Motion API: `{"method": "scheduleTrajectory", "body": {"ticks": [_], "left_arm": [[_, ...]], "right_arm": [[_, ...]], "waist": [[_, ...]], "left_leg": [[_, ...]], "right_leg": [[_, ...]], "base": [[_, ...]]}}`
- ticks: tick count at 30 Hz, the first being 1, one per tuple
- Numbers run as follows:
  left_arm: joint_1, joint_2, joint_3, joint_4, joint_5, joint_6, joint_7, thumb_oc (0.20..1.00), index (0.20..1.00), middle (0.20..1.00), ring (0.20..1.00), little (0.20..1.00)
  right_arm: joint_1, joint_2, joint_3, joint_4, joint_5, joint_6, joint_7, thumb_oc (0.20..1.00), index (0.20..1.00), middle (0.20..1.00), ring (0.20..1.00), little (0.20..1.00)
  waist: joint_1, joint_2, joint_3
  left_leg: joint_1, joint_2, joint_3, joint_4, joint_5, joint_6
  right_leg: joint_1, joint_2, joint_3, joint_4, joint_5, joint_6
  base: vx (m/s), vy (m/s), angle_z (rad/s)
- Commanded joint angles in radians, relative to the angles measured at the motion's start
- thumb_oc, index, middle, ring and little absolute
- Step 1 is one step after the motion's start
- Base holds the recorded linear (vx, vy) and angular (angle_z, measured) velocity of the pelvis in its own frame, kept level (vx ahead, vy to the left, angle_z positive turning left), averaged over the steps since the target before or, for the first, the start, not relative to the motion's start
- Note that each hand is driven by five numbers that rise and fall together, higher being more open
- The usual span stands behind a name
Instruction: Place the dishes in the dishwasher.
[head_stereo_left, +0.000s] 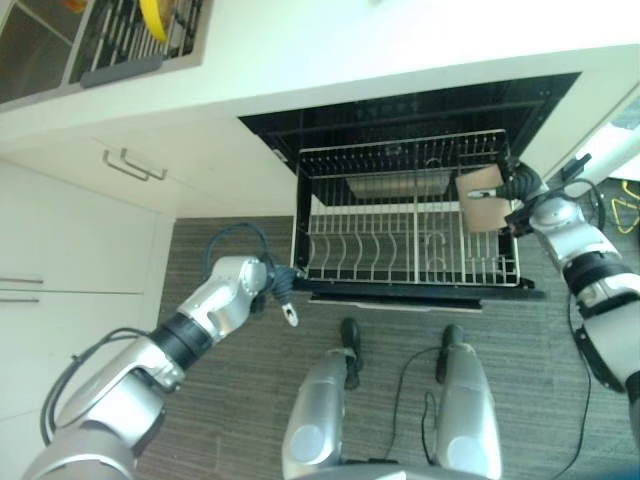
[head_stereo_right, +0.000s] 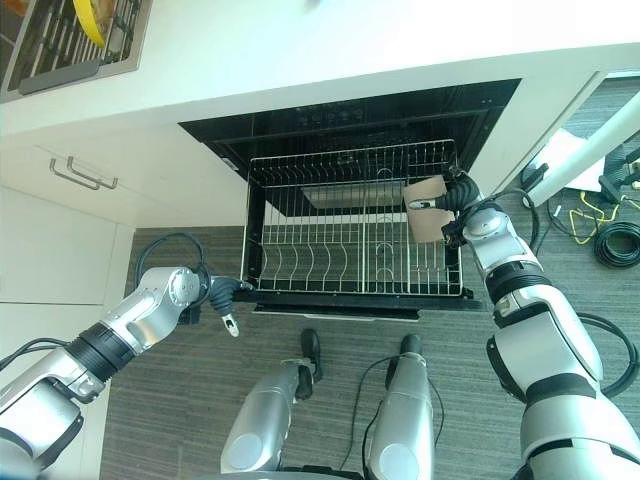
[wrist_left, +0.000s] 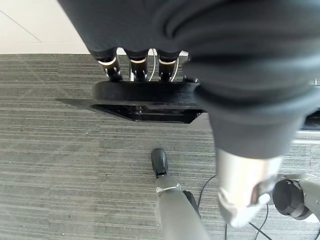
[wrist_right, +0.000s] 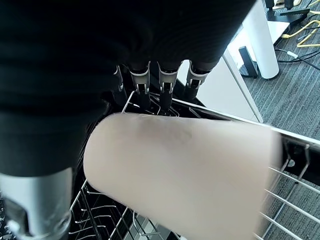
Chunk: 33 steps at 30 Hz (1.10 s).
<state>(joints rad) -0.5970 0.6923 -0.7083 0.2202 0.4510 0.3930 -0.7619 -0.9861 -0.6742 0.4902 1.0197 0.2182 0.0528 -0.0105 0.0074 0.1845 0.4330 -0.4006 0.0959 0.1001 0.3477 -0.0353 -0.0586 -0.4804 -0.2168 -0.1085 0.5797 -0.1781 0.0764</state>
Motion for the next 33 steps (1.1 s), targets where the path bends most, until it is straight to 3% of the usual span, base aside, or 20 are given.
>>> {"method": "scheduleTrajectory", "body": {"ticks": [1,11,13,15,18,20,23,25,27,30,31,33], "left_arm": [[0.342,0.059,-0.167,0.000,-0.096,0.043,-0.148,1.000,1.000,1.000,1.000,1.000],[0.373,0.093,-0.102,-0.062,-0.126,0.054,-0.068,1.000,1.000,1.000,1.000,1.000],[0.397,0.110,-0.060,-0.105,-0.200,0.007,0.027,1.000,1.000,1.000,1.000,1.000],[0.411,0.133,0.035,-0.194,-0.381,-0.098,0.227,1.000,1.000,1.000,1.000,1.000],[0.441,0.187,0.237,-0.360,-0.525,-0.151,0.353,1.000,1.000,1.000,1.000,1.000],[0.433,0.206,0.314,-0.396,-0.578,-0.175,0.384,1.000,1.000,1.000,1.000,1.000],[0.381,0.217,0.517,-0.433,-0.775,-0.247,0.449,1.000,1.000,1.000,1.000,1.000],[0.381,0.212,0.556,-0.440,-0.803,-0.275,0.459,1.000,1.000,1.000,1.000,1.000],[0.394,0.159,0.656,-0.447,-0.857,-0.388,0.525,1.000,1.000,1.000,1.000,1.000],[0.438,0.056,0.733,-0.464,-0.862,-0.539,0.588,1.000,1.000,1.000,1.000,1.000],[0.469,-0.003,0.769,-0.480,-0.861,-0.647,0.638,1.000,1.000,1.000,1.000,1.000],[0.488,-0.048,0.796,-0.494,-0.864,-0.692,0.649,1.000,1.000,1.000,1.000,1.000]], "right_arm": [[-0.092,-0.011,-0.069,0.014,0.041,-0.046,-0.029,1.000,1.000,1.000,1.000,1.000],[-0.085,-0.058,-0.088,-0.143,0.112,-0.032,-0.090,1.000,1.000,1.000,1.000,1.000],[-0.049,-0.074,-0.119,-0.234,0.135,-0.033,-0.115,1.000,1.000,1.000,1.000,1.000],[0.025,-0.080,-0.173,-0.411,0.142,-0.028,-0.157,1.000,1.000,1.000,1.000,1.000],[0.229,-0.087,-0.300,-0.698,0.147,-0.030,-0.188,1.000,1.000,1.000,1.000,1.000],[0.287,-0.086,-0.339,-0.782,0.152,-0.035,-0.204,1.000,1.000,1.000,1.000,1.000],[0.442,-0.048,-0.433,-0.964,0.148,-0.056,-0.237,1.000,1.000,1.000,1.000,1.000],[0.482,-0.032,-0.456,-0.999,0.138,-0.062,-0.235,1.000,1.000,1.000,1.000,1.000],[0.583,0.035,-0.506,-1.068,0.069,-0.091,-0.217,1.000,1.000,1.000,1.000,1.000],[0.664,0.061,-0.547,-1.119,0.014,-0.088,-0.191,1.000,1.000,1.000,1.000,1.000],[0.710,0.075,-0.583,-1.152,0.022,-0.101,-0.192,1.000,1.000,1.000,1.000,1.000],[0.746,0.098,-0.615,-1.182,0.032,-0.111,-0.186,1.000,1.000,1.000,1.000,1.000]], "waist": [[0.055,-0.044,0.023],[0.040,-0.050,0.025],[0.031,-0.053,0.025],[0.021,-0.058,0.028],[0.010,-0.063,0.023],[0.007,-0.067,0.023],[-0.004,-0.089,0.015],[-0.007,-0.096,0.011],[-0.015,-0.118,0.001],[-0.014,-0.141,-0.015],[-0.013,-0.153,-0.031],[-0.014,-0.162,-0.045]], "left_leg": [[-0.057,0.011,-0.047,0.126,-0.113,0.012],[-0.047,0.021,-0.036,0.129,-0.110,0.012],[-0.041,0.025,-0.031,0.121,-0.105,0.009],[-0.030,0.027,-0.022,0.107,-0.098,0.012],[-0.014,0.023,-0.017,0.091,-0.093,0.020],[-0.006,0.022,-0.015,0.083,-0.090,0.020],[0.015,0.019,-0.010,0.063,-0.087,0.019],[0.021,0.020,-0.009,0.059,-0.088,0.018],[0.039,0.023,-0.007,0.050,-0.093,0.016],[0.075,0.028,-0.003,0.023,-0.091,0.011],[0.102,0.034,0.002,-0.016,-0.073,0.007],[0.121,0.038,0.006,-0.038,-0.068,0.004]], "right_leg": [[0.008,-0.012,-0.018,-0.063,-0.002,0.002],[0.019,-0.001,-0.013,-0.063,-0.003,-0.007],[0.025,0.005,-0.008,-0.068,-0.003,-0.006],[0.033,0.013,-0.002,-0.079,0.002,-0.004],[0.047,0.014,0.000,-0.095,0.016,0.001],[0.056,0.014,-0.002,-0.105,0.021,0.003],[0.077,0.017,-0.004,-0.124,0.026,0.003],[0.083,0.018,-0.005,-0.129,0.026,0.003],[0.102,0.023,-0.006,-0.140,0.023,0.001],[0.138,0.029,-0.018,-0.164,0.022,-0.002],[0.165,0.038,-0.027,-0.195,0.032,-0.003],[0.185,0.043,-0.033,-0.211,0.032,-0.003]], "base": [[0.05,0.010,0.00],[0.01,0.003,-0.01],[0.01,0.027,-0.10],[0.00,0.014,-0.03],[0.00,0.000,0.01],[0.00,-0.014,0.05],[0.00,-0.041,0.02],[0.01,-0.037,-0.01],[0.02,-0.074,-0.03],[0.03,-0.097,-0.06],[0.06,-0.124,-0.05],[0.03,-0.094,0.04]]}}
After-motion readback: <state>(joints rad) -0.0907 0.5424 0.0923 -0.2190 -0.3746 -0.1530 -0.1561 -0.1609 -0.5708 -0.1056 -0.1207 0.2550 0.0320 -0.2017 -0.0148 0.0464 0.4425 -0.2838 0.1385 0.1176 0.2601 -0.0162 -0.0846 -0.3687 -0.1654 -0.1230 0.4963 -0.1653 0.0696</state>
